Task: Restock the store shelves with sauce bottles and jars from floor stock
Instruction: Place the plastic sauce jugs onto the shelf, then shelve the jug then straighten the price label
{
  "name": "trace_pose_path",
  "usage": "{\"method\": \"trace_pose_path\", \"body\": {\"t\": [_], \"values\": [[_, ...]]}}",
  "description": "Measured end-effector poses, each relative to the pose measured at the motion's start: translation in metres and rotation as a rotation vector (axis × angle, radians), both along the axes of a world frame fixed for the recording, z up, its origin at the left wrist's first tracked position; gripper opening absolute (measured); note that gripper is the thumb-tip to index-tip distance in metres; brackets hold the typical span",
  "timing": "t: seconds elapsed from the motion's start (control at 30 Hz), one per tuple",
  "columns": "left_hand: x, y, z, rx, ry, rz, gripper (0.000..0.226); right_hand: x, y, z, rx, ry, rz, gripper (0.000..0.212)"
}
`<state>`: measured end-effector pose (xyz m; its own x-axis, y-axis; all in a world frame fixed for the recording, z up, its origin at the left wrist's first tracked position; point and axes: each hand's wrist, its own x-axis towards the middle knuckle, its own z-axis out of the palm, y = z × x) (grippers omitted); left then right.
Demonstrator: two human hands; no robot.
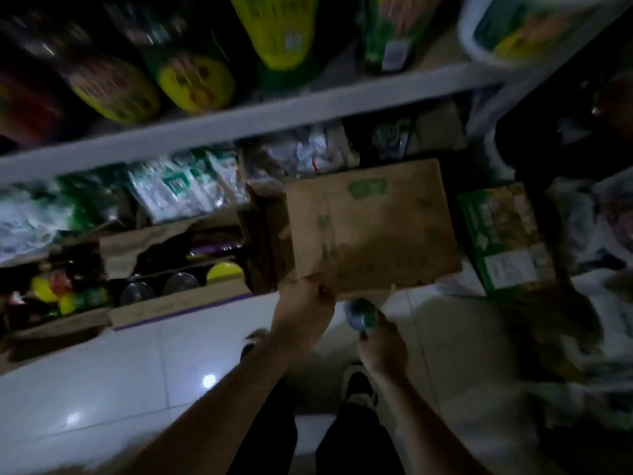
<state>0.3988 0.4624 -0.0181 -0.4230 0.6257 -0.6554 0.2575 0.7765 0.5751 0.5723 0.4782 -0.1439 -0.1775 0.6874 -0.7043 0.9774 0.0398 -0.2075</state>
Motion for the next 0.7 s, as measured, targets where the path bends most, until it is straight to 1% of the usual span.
{"method": "trace_pose_path", "body": {"t": [0.03,0.07,0.1,0.13,0.2,0.27,0.3,0.33,0.37,0.43,0.47,0.5,0.53,0.6,0.67,0.7], "values": [[0.003,-0.004,-0.019,-0.014,0.019,-0.022,0.018,-0.002,-0.002,-0.028,-0.014,-0.043,0.02,0.052],[0.006,-0.009,-0.035,-0.026,0.041,-0.05,0.019,-0.005,-0.005,-0.055,-0.013,-0.082,0.04,0.061],[0.008,-0.015,-0.047,-0.03,0.062,-0.083,0.019,-0.008,-0.006,-0.076,0.015,-0.1,0.056,0.063],[0.01,-0.022,-0.058,-0.027,0.075,-0.108,0.019,-0.009,-0.006,-0.096,0.062,-0.097,0.075,0.055],[0.012,-0.037,-0.069,-0.013,0.078,-0.123,0.018,-0.011,-0.005,-0.117,0.15,-0.144,0.175,0.018],[0.015,-0.045,-0.073,-0.002,0.143,-0.174,0.017,-0.007,0.001,-0.119,0.163,-0.189,0.292,0.022],[0.017,-0.049,-0.072,0.002,0.158,-0.178,0.016,-0.004,0.002,-0.111,0.149,-0.185,0.327,0.018],[0.019,-0.051,-0.069,0.007,0.151,-0.156,0.016,-0.001,0.005,-0.099,0.158,-0.158,0.333,0.011],[0.021,-0.051,-0.065,0.01,0.139,-0.141,0.016,0.003,0.01,-0.084,0.192,-0.128,0.31,0.009],[0.023,-0.047,-0.052,0.022,0.145,-0.165,0.017,0.011,0.019,-0.035,0.188,-0.07,0.275,0.017],[0.021,-0.043,-0.045,0.02,0.15,-0.191,0.023,0.015,0.024,-0.004,0.155,-0.042,0.292,0.02],[0.019,-0.039,-0.037,0.012,0.116,-0.219,0.034,0.02,0.029,0.028,0.134,0.01,0.305,0.023],[0.017,-0.033,-0.028,0.016,0.033,-0.252,0.047,0.023,0.037,0.062,0.105,0.072,0.299,0.023],[0.011,-0.018,-0.005,0.075,-0.255,-0.356,0.074,0.021,0.057,0.132,0.017,0.226,0.255,0.019],[0.003,-0.003,0.022,0.128,-0.513,-0.511,0.091,0.011,0.082,0.198,-0.096,0.403,0.184,0.012],[-0.002,0.005,0.036,0.142,-0.587,-0.585,0.096,0.006,0.093,0.226,-0.166,0.493,0.14,0.013]]}}
